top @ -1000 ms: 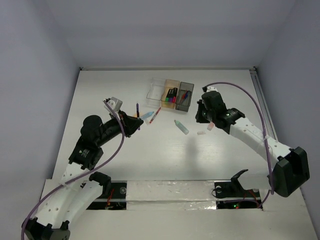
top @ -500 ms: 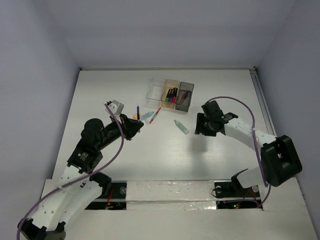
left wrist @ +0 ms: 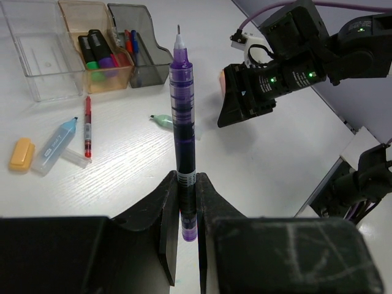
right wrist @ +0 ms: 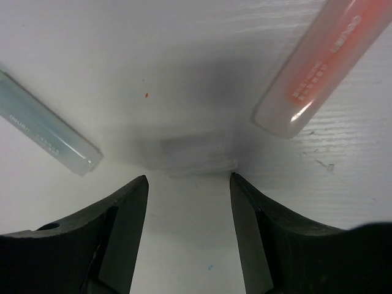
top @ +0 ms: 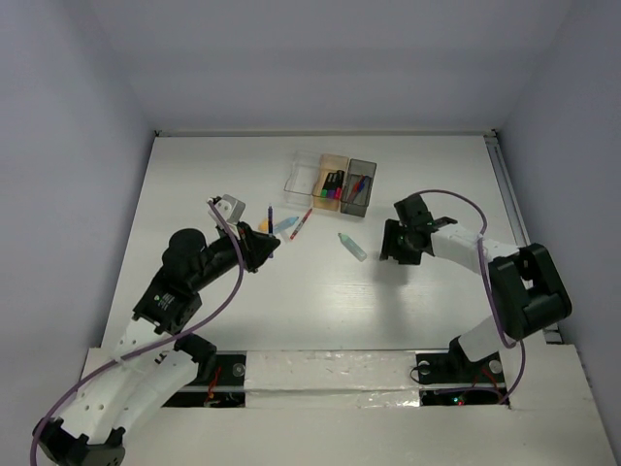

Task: Sort the stationery into containers
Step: Close the pen cap on the pen.

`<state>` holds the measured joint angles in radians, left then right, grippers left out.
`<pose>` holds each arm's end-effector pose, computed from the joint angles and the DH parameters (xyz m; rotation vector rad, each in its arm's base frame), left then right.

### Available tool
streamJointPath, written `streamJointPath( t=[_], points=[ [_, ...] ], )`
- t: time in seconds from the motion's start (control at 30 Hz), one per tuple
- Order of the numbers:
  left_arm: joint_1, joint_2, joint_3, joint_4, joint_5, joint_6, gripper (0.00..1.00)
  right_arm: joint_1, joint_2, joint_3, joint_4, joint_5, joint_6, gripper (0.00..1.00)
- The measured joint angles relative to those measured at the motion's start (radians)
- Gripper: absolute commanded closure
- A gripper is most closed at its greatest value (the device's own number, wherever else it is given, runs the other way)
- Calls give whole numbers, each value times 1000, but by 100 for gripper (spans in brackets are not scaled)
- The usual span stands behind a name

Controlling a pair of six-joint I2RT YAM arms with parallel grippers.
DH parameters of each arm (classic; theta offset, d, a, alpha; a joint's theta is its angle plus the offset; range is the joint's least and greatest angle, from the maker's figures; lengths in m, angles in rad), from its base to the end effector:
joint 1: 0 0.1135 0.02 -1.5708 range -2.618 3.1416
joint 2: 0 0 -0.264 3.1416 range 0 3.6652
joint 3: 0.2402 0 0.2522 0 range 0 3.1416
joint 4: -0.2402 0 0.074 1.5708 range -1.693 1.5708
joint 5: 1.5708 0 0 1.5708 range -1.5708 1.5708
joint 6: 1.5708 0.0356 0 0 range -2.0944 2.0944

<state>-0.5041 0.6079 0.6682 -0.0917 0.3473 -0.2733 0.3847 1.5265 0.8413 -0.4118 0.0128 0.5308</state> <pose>0.1269 -0.0838 0.3356 0.4682 1.6051 -0.8730 0.2652 0.1069 0.1712 0.2011 2.6905 0.2724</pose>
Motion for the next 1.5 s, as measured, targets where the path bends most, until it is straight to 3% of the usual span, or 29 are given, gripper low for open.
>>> streamJointPath(
  t=[0.27, 1.0, 1.27, 1.5],
  points=[
    [0, 13, 0, -5, -10, 3, 100, -2, 34, 4, 69, -84, -2, 38],
    [3, 17, 0, -7, -19, 4, 100, -2, 87, 54, 91, 21, -48, 44],
    [16, 19, 0, -8, -19, 4, 100, -2, 105, 61, 139, -47, -81, 51],
    [23, 19, 0, -8, -19, 4, 100, 1, 110, 61, 189, -135, -99, 51]
  ],
)
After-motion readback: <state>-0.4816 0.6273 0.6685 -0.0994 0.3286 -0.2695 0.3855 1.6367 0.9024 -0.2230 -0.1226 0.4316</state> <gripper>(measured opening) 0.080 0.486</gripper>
